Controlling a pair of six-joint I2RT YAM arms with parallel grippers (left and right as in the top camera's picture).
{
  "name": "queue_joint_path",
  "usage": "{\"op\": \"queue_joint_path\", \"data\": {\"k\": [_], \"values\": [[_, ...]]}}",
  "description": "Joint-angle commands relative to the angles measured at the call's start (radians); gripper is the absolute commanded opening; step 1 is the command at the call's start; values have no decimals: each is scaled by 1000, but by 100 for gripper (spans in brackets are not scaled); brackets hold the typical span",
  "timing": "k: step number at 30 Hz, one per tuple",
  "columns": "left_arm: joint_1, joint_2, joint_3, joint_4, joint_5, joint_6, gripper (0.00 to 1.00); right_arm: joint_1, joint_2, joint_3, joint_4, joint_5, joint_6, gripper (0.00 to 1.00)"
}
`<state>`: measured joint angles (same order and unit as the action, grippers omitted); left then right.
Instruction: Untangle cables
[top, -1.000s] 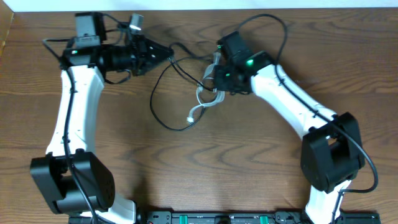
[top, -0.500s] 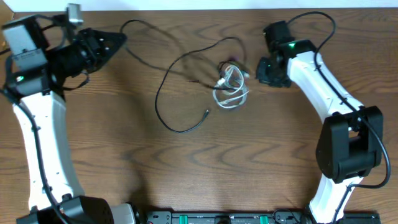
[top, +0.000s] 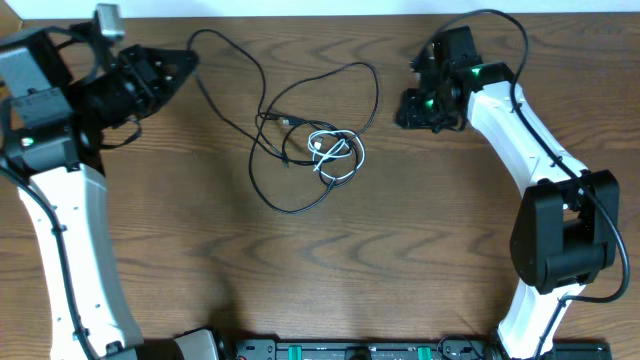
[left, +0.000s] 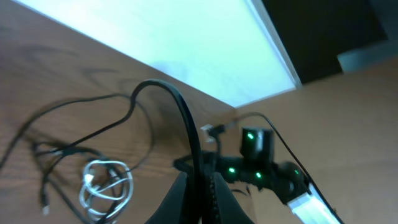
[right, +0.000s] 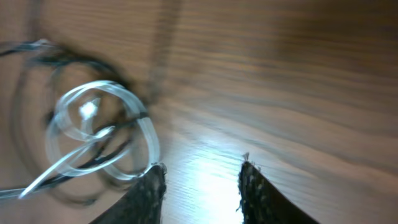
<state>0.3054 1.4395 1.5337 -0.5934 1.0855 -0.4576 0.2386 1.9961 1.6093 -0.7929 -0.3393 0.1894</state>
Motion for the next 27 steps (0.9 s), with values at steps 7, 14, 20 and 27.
{"op": "queue_joint_path", "data": {"k": [7, 14, 20, 27], "values": [[-107, -90, 20, 323, 6, -266, 7, 109, -144, 9, 65, -304, -206, 52], [-111, -130, 20, 687, 5, -571, 7, 174, -249, 9, 181, -401, -206, 63], [-111, -130, 20, 1061, -41, -853, 8, 188, -291, 9, 229, -400, -181, 65], [-111, -127, 20, 1167, -119, -958, 7, 205, -291, 9, 255, -439, -168, 68]]}}
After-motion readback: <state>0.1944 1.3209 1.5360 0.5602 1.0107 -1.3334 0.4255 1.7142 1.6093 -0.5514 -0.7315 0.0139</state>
